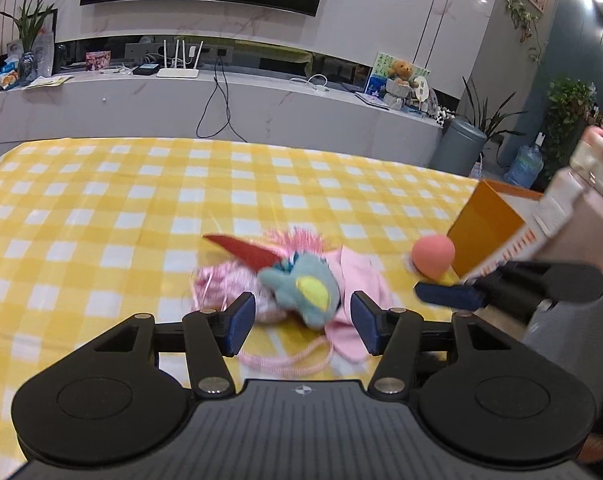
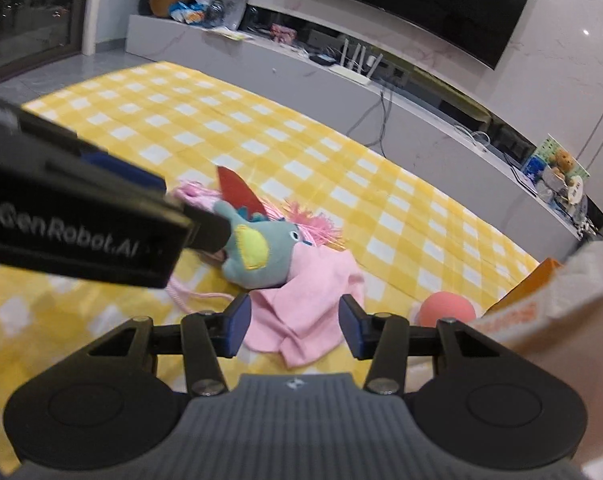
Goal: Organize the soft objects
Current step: 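Grasp the pink cloth with the right tool while the left tool grasps the blue dinosaur plush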
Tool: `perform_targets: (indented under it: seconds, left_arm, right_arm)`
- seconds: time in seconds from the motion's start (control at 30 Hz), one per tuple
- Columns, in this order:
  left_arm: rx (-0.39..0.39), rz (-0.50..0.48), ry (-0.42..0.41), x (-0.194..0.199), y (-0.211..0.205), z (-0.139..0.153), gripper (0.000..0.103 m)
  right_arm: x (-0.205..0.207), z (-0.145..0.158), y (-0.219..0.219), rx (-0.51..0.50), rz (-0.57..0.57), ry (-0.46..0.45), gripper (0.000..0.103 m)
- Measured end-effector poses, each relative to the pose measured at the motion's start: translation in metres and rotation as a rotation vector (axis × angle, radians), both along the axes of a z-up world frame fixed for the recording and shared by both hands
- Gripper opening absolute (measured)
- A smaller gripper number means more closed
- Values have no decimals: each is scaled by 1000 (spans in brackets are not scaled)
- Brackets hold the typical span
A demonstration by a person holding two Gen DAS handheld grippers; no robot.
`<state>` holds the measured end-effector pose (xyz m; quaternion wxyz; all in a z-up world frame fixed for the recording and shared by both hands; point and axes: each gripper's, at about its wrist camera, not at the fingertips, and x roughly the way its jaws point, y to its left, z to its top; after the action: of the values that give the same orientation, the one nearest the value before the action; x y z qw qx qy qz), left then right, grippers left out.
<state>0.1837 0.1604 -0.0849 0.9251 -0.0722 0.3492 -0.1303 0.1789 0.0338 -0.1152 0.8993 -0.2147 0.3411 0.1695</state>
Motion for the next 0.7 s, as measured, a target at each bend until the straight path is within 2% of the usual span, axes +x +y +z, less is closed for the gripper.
perform_targets:
  seconds: [0.17, 0.37, 0.4, 0.47, 0.57, 0.63, 0.7]
  left_arm:
    - [41, -53, 30, 23, -12, -18, 71]
    - [-21, -14, 68, 36, -16, -35, 70]
    - [-26, -6, 68, 38, -16, -37, 67]
    - [-31, 15, 69, 40, -15, -39, 49]
    - [-24, 49, 64, 39, -14, -38, 38]
    - [-32, 68, 57, 36, -12, -37, 27]
    - [-35, 73, 36, 30, -11, -33, 19]
  right_arm:
    - [18, -18, 2, 15, -24, 30, 47]
    - [32, -33, -4, 69, -52, 85, 46]
    - [33, -34, -6, 90, -53, 86, 44]
    - [33, -35, -6, 123, -32, 102, 24]
    - [30, -36, -1, 122, -6, 102, 9]
    - [27, -37, 1, 112, -1, 95, 2]
    - [23, -34, 2, 100, -2, 87, 0]
